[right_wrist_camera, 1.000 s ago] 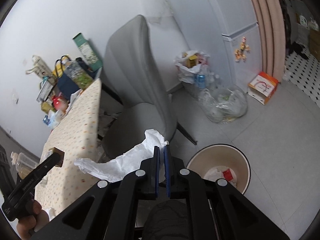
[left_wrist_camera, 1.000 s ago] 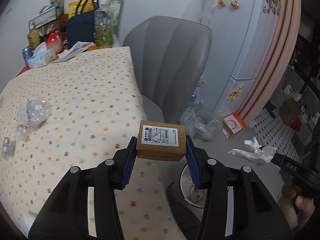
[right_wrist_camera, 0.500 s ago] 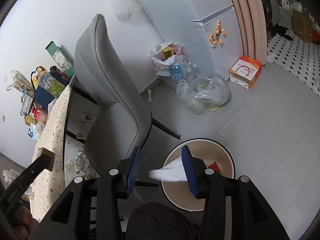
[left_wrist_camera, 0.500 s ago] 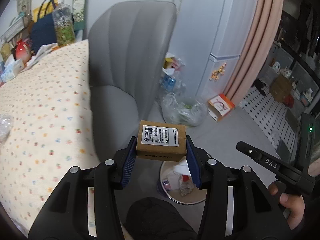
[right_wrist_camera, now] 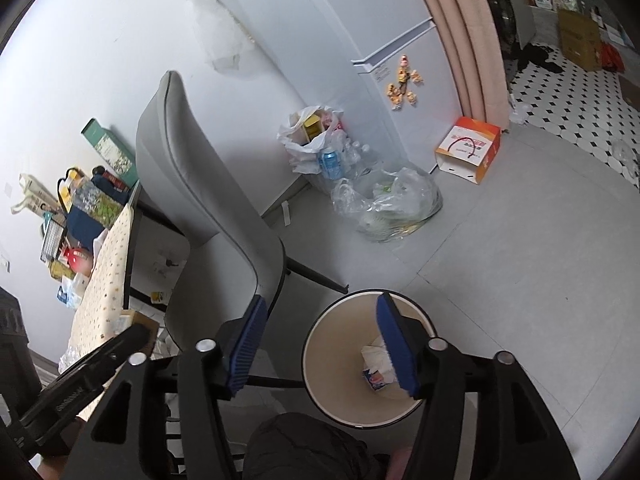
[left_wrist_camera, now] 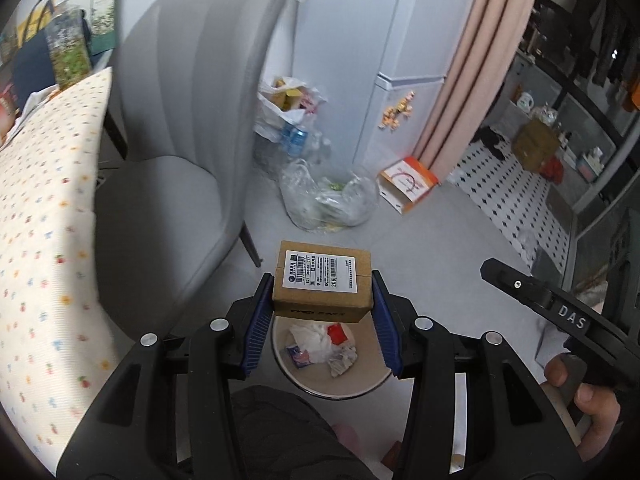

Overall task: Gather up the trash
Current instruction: 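Open the right gripper to drop the tissue while the left gripper releases the box, then move both tools back over the table toward the white napkin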

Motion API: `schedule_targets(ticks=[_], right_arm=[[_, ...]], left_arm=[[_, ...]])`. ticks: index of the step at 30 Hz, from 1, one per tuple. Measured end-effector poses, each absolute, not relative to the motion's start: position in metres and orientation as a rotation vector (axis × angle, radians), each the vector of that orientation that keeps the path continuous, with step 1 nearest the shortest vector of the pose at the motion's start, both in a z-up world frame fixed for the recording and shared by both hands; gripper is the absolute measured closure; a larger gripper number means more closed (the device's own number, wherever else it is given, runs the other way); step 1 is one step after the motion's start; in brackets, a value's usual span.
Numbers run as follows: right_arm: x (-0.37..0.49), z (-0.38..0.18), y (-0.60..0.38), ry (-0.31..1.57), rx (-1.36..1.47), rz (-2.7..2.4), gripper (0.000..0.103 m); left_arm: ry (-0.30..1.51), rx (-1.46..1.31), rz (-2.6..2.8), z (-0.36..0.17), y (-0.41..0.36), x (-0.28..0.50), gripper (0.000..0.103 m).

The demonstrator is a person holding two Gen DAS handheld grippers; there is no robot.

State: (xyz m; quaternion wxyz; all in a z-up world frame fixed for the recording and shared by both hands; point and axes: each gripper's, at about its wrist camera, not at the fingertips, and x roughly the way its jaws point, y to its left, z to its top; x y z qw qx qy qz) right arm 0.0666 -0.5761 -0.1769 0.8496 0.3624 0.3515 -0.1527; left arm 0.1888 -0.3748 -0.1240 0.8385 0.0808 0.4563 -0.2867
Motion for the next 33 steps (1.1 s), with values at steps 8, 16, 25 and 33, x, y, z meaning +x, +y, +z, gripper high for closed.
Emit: schedule_targets(ticks=[8,16,25,33], right_arm=[[0.041,-0.173,-0.602,0.705,0.780,-0.389,0.024],[0.043,-0.164,-0.593,0.698,0.763,-0.374,0.017],[0.067,-0.130,-0.544,0.683,0.690,-0.282,0.013],[0.083,-0.097,-0.483,0.678,0.605,-0.180,0.011]], left_arm=[[0.967,0.189,-0.660,-0.126,-0.401,0.176,0.015],[0.917,0.186,-0.633,-0.104,-0.378,0.175,0.007],[0.849,0.087,-0.516,-0.070,-0.300,0.180,0.007],[0.774,0.005,-0.397,-0.045,-0.221,0.174,0.006]])
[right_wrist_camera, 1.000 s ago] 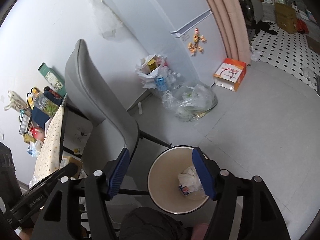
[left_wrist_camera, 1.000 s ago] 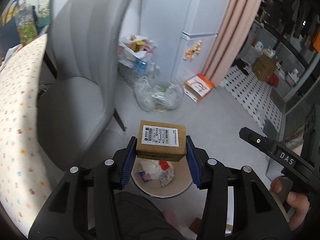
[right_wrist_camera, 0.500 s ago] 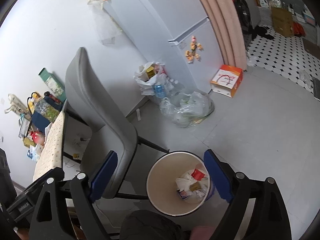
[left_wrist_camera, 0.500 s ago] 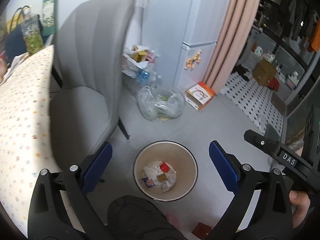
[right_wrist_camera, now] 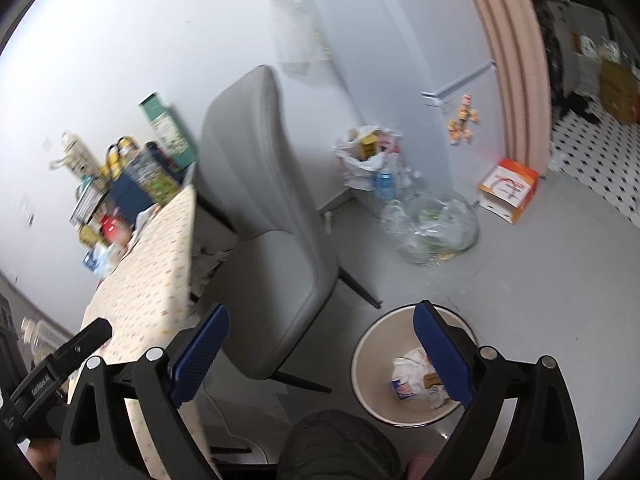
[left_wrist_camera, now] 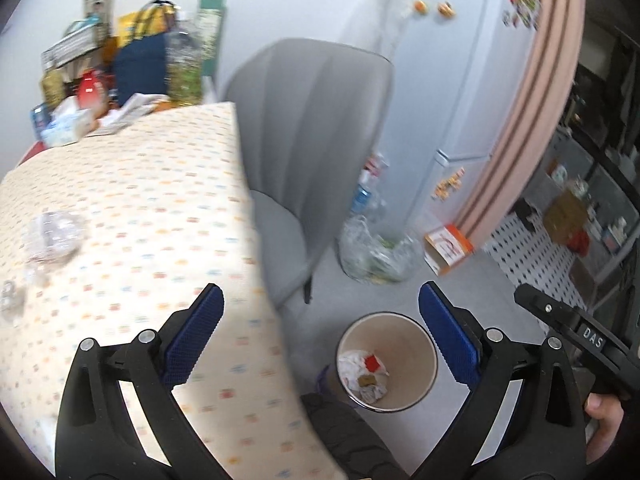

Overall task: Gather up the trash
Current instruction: 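Move both tools back over the table toward the white napkin, then grasp the white napkin with the right gripper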

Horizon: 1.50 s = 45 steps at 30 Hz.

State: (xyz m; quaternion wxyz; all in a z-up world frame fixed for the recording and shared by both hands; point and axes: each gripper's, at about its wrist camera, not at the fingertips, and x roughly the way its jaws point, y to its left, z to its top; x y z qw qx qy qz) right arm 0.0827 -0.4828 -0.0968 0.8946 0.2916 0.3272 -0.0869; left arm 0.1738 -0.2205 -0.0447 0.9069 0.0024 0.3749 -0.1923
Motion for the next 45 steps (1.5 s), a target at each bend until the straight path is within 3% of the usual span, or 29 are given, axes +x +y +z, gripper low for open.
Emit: schedule_targets(ticks=[11,27,37,45], right_arm=[[0.105,-0.060,-0.382,0.694,0.471,-0.029,0.010],[0.104,-0.039,-0.262,0.728,0.309,0.151,0.010],[0.110,-0.052,-0.177,0.815,0.213,0.300,0.024],[0.114,-0.074,-0.124,0.899,0.137,0.387,0.030]], left_arm=[[0.710,-0.082,-0.262,-0.029,-0.116,0.154,0.006],[0.712,-0.213,-0.068,-0.051,0.031,0.113,0.006],[0.706,-0.273,0.017,-0.061,0.089,0.093,0.006],[0.703,-0.316,0.053,-0.068,0.120,0.085,0.006]])
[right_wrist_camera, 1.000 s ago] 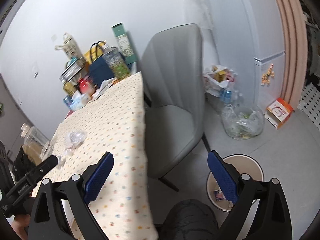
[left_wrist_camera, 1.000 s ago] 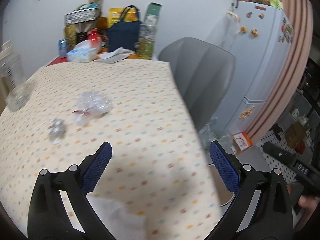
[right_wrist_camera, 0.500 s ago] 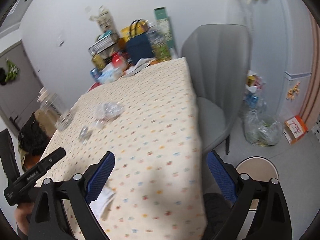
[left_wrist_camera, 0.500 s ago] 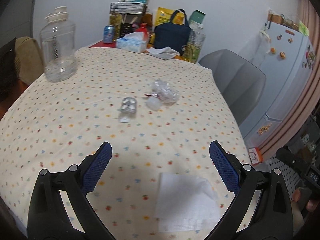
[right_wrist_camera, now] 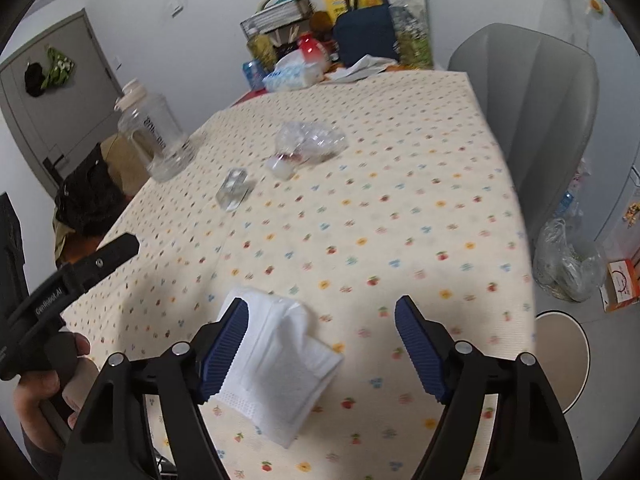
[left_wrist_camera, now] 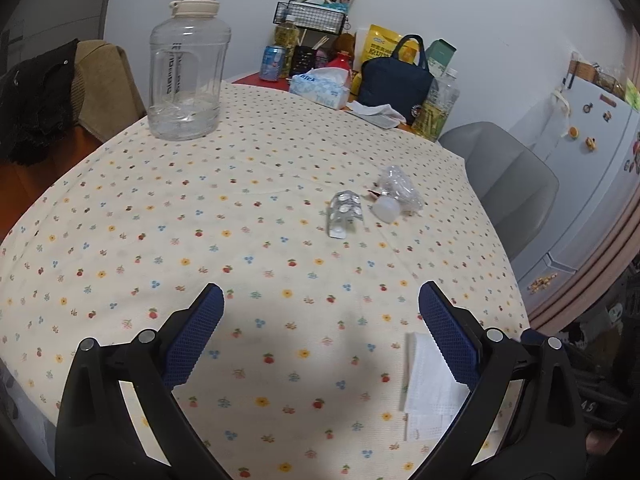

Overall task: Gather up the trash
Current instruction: 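Grasp the white napkin with the right gripper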

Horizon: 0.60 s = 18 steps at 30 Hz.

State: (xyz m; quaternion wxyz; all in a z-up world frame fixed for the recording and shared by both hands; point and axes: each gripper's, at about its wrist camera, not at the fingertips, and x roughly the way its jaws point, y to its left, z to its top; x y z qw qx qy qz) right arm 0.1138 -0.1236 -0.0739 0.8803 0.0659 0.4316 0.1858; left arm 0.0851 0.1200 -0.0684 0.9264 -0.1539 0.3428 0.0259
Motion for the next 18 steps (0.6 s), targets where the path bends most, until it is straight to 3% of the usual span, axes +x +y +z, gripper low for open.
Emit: schedule_targets(ticks=[11,14,16,18], right_arm=[[0.125,-0.095,-0.098,0.951,0.092,0.410,0.039],[0.123,-0.100,-0.089,0.971,0.067,0.451,0.061],[0.121,-0.103,-0.083,0.972,0.032,0.458,0.084],[0.121,-0.103,-0.083,0.971,0.030,0.478,0.093]], left_arm=[[0.731,-0.331,0.067,-0.081,0.128,0.089,0.006],[0.739,-0.330,0.067,-0.085,0.127,0.092,0.006],[0.746,-0.331,0.068,-0.088,0.127,0.094,0.006],[0.755,-0.331,0.067,-0.091,0.127,0.096,0.006]])
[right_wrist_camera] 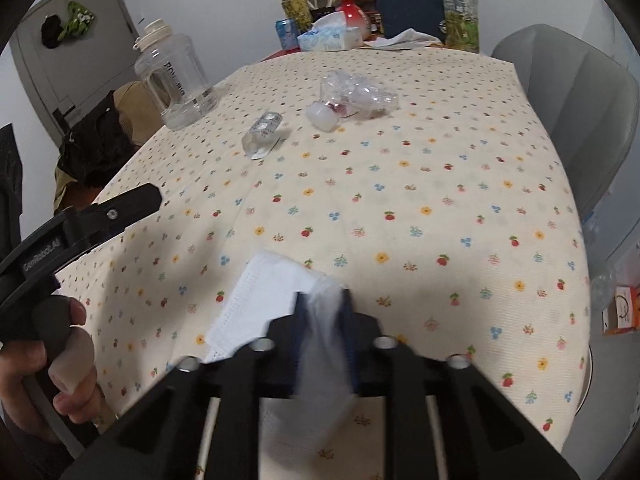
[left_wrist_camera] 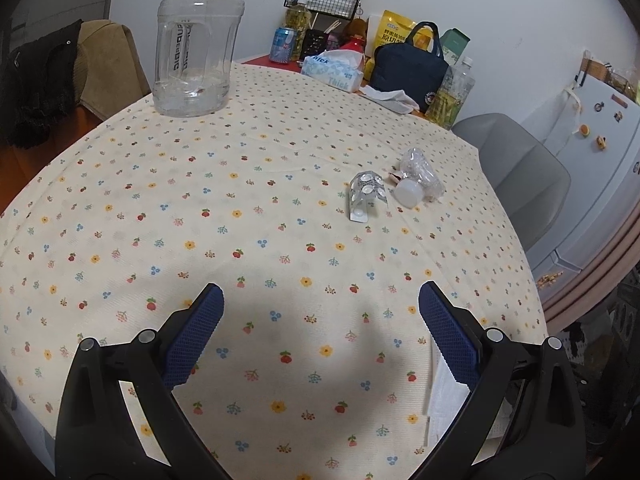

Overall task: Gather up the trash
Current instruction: 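Grasp the white napkin with the right gripper, then grasp the pill blister pack with the left gripper while the right gripper holds the napkin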

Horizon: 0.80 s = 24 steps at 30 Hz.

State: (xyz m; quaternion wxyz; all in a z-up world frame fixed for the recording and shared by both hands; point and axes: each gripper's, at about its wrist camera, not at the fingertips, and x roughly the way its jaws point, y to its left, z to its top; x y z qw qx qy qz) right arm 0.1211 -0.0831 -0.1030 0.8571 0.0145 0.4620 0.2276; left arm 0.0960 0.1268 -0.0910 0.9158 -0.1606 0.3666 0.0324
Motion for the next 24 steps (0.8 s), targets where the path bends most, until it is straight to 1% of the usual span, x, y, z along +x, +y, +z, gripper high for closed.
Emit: schedule_targets(ticks=[3,12,14,18,20,23,24], right_arm=[[0.125,-0.099,-0.088,0.952,0.058,0.479,0.095],[0.152,-0.081,-0.113,0.899,0.134,0.442,0.095],[0.160,-0.077,-0.121,0.890,0.152,0.432,0.095],[0.173,-0.072,-0.134,0.876,0.186,0.414,0.095],[0.179,-0.071,-0.141,0.873,0.199,0.407,0.095],[0.187,-0.071,-0.148,0.878,0.216,0.393,0.095],[0.189,-0.072,-0.150,0.880,0.219,0.389,0.095]], left_arm=[[0.763,-0.328,0.063,-0.093,0.124,0.102,0.006],[0.742,-0.342,0.056,-0.089,0.118,0.135,0.007],[0.741,-0.341,0.053,-0.087,0.115,0.145,0.013],[0.743,-0.341,0.049,-0.084,0.111,0.163,0.021],[0.747,-0.360,0.051,-0.085,0.111,0.173,0.030],[0.753,-0.384,0.057,-0.086,0.111,0.184,0.038],[0.752,-0.391,0.058,-0.086,0.111,0.187,0.040]])
